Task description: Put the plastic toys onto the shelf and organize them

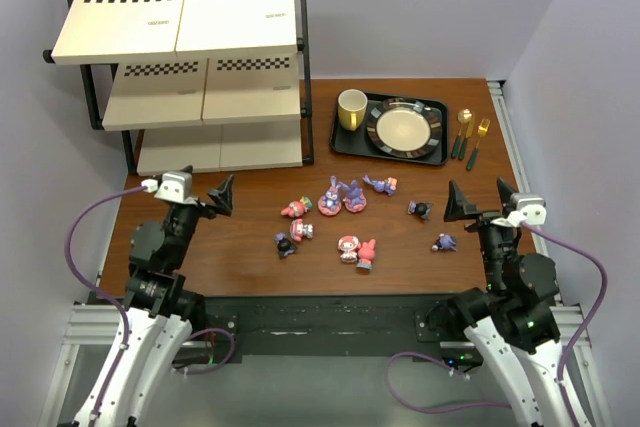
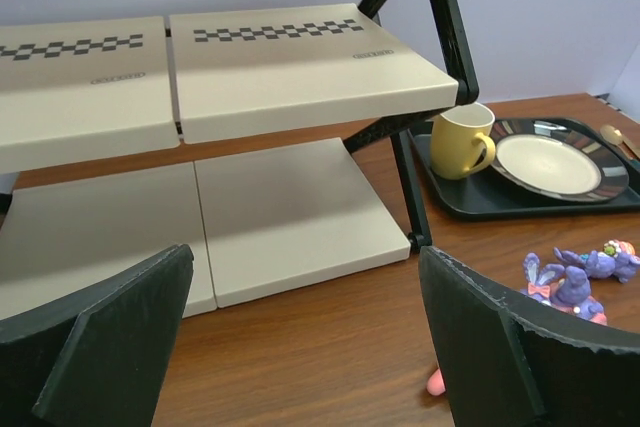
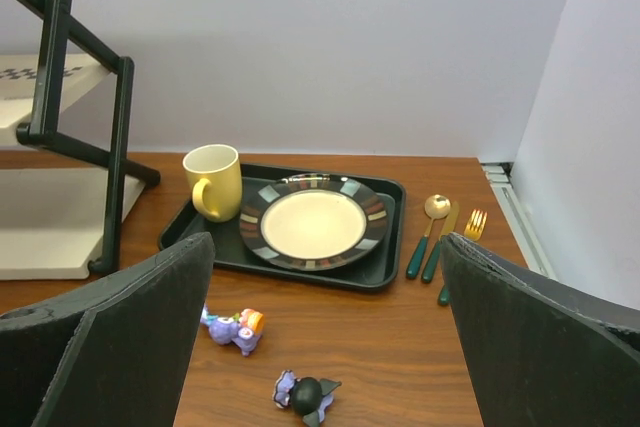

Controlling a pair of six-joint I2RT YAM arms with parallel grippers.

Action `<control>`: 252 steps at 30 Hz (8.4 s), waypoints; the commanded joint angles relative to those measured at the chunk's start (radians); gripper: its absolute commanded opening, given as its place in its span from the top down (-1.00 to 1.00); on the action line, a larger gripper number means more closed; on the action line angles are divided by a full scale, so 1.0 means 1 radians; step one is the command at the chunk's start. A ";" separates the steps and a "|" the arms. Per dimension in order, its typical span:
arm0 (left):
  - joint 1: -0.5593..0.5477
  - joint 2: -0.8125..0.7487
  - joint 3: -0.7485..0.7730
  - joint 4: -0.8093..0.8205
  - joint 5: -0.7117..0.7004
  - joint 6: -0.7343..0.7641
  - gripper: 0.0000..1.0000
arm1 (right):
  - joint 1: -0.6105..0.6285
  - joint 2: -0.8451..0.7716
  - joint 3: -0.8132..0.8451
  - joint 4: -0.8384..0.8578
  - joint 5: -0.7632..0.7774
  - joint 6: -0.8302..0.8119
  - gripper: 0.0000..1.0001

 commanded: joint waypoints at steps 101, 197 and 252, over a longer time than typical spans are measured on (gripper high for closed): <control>-0.670 1.494 0.687 -0.018 -0.480 -0.423 0.01 | 0.052 -0.028 -0.035 0.056 0.017 -0.011 -0.97; 0.427 1.241 0.239 0.763 -0.001 0.068 0.97 | 0.145 -0.092 -0.040 0.034 0.038 -0.008 -0.97; 0.387 1.434 0.227 0.989 -0.081 -0.096 -0.17 | 0.154 -0.094 -0.037 0.030 0.035 -0.009 -0.97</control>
